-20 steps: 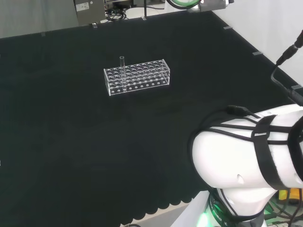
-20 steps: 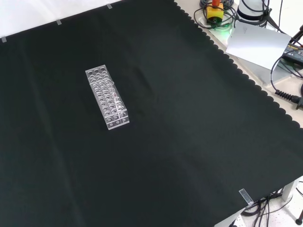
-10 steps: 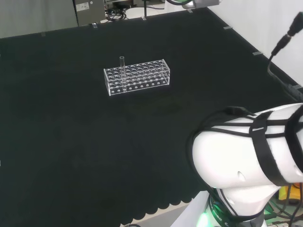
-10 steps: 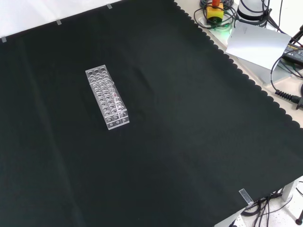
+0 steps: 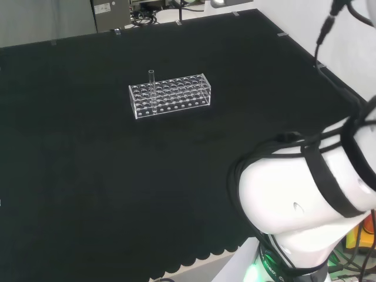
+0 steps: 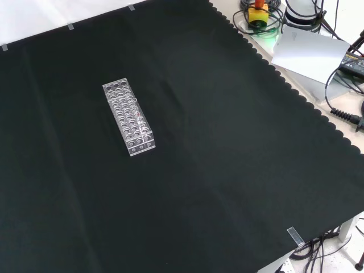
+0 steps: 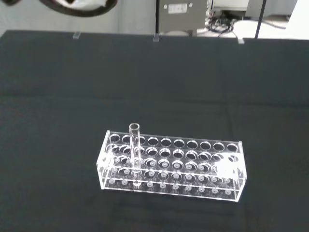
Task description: Pick up the test tube.
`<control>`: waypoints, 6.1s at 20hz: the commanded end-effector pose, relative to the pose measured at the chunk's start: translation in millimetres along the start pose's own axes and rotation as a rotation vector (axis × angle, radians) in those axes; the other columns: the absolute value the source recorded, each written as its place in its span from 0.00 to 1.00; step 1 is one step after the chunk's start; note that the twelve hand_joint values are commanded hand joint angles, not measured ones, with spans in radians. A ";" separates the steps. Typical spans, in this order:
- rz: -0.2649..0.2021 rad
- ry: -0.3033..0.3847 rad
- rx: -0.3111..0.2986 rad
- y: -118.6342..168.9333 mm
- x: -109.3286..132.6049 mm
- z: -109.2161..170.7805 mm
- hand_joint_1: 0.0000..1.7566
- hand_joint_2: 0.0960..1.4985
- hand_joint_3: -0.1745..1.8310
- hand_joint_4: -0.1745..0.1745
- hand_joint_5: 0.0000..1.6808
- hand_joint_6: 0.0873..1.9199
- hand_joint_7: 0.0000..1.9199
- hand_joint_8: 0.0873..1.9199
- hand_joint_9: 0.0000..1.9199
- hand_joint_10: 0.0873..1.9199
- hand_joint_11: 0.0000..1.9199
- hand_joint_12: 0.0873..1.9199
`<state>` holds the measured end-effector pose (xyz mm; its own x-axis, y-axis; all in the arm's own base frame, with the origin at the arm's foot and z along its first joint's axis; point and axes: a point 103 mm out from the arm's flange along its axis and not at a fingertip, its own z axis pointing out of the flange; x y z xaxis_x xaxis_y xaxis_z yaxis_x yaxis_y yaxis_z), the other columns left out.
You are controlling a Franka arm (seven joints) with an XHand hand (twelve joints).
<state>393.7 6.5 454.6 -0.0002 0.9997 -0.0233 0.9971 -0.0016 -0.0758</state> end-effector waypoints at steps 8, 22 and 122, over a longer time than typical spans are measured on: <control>-0.055 0.079 0.163 90.8 5.4 71.2 0.44 0.44 0.37 0.17 0.29 0.00 0.27 0.43 0.32 0.40 0.19 0.76; -0.104 0.061 0.254 154.9 38.5 141.2 0.47 0.44 0.37 0.07 0.35 0.17 0.36 0.40 0.37 0.36 0.21 0.75; 0.080 0.254 0.094 211.1 9.4 137.7 0.82 0.33 0.46 0.00 0.79 0.26 0.73 0.31 0.70 0.22 0.64 0.48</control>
<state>600.5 28.8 274.4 0.1006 0.9687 0.2268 0.9777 -0.0541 -0.2027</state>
